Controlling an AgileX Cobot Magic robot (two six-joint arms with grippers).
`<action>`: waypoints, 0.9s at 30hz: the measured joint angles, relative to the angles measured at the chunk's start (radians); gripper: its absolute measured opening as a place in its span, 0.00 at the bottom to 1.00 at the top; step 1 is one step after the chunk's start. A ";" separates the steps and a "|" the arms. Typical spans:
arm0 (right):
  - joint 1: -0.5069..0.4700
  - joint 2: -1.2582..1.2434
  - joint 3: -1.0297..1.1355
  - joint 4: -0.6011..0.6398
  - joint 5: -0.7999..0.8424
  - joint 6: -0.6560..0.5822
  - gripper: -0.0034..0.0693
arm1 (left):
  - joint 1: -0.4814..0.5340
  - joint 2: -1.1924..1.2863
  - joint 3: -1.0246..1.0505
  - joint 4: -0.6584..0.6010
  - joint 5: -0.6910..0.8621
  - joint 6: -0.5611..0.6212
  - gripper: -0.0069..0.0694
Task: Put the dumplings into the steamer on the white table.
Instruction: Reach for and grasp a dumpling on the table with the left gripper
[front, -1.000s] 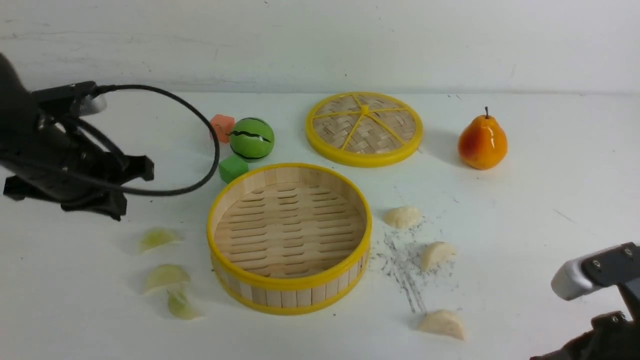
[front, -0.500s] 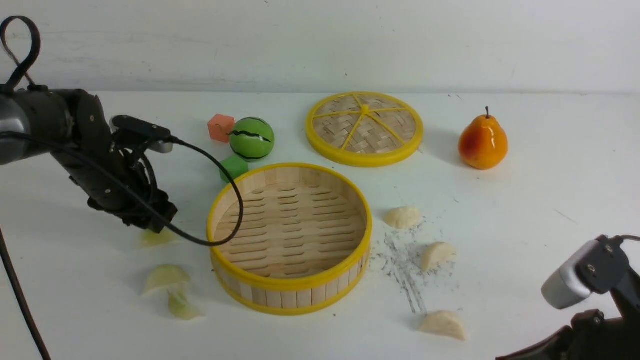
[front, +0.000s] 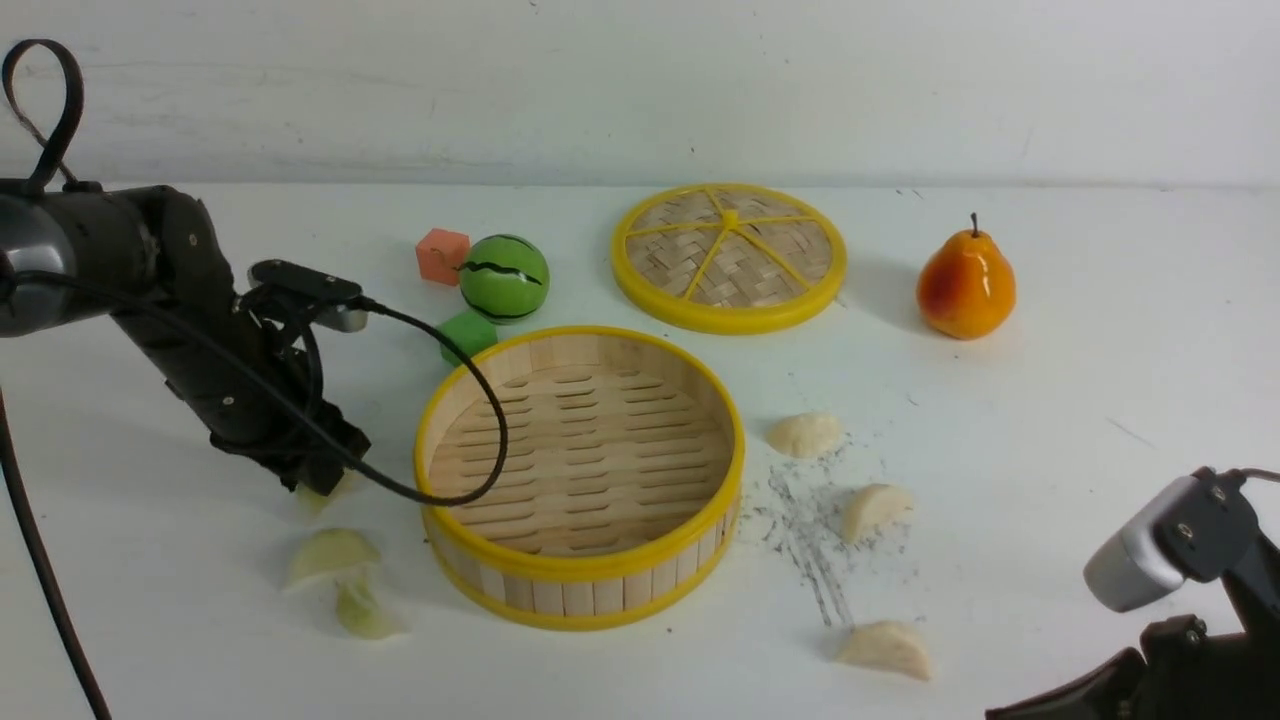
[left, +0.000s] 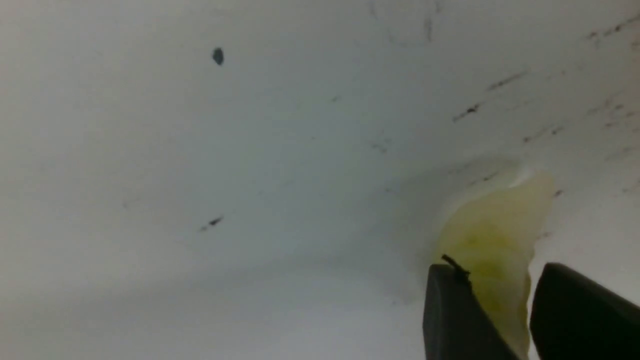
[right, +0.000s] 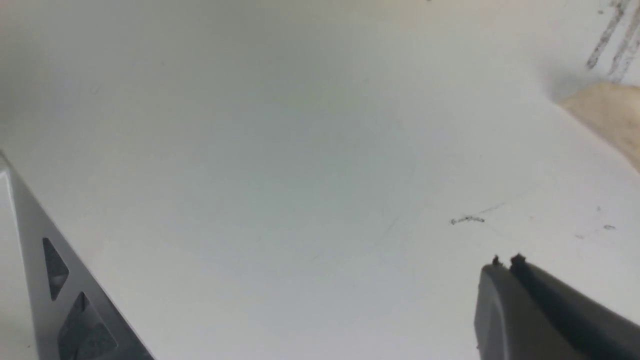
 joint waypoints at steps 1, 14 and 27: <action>0.000 0.000 0.000 0.006 0.000 0.000 0.05 | 0.000 0.000 0.000 -0.005 0.000 -0.023 0.36; 0.000 0.000 0.000 0.028 0.006 0.000 0.05 | 0.000 0.022 0.000 -0.012 -0.024 -0.164 0.40; 0.000 0.000 0.000 0.030 0.008 0.000 0.06 | 0.000 -0.024 -0.033 -0.040 0.067 -0.263 0.34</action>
